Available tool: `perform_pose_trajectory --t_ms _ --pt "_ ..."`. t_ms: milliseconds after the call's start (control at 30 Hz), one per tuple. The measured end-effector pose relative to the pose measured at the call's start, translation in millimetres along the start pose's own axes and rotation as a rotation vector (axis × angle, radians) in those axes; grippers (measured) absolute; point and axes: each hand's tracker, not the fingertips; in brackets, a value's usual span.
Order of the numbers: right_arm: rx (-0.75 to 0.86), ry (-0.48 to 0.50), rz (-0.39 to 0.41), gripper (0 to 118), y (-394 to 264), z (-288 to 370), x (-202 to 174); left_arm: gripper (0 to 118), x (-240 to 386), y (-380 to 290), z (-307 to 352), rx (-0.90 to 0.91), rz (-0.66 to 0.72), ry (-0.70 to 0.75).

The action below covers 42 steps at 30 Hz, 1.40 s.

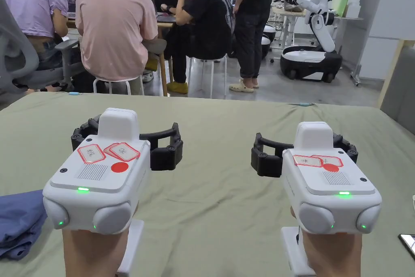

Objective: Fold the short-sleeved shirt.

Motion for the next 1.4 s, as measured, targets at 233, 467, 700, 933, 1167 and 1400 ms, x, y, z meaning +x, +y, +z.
perform_pose_trajectory --t_ms 233,467,700,933,1167,1400 --pt "0.005 -0.007 -0.011 118 -3 2 0 118 1 -1 -1 -0.008 -0.025 0.012" --pt "-0.022 -0.01 -0.024 118 0 -3 -1 118 2 0 0 -0.009 -0.021 0.003" --pt "-0.039 -0.003 -0.04 118 5 -4 -12 118 4 -1 -3 -0.028 -0.038 -0.008" --pt "-0.045 0.074 -0.144 118 16 4 -8 118 7 0 -3 -0.027 -0.043 -0.014" --pt "-0.042 0.026 -0.186 118 28 13 1 118 8 -2 -4 -0.028 -0.056 -0.004" --pt "-0.037 0.01 -0.193 118 32 17 8 118 10 -1 -4 -0.026 -0.057 0.009"
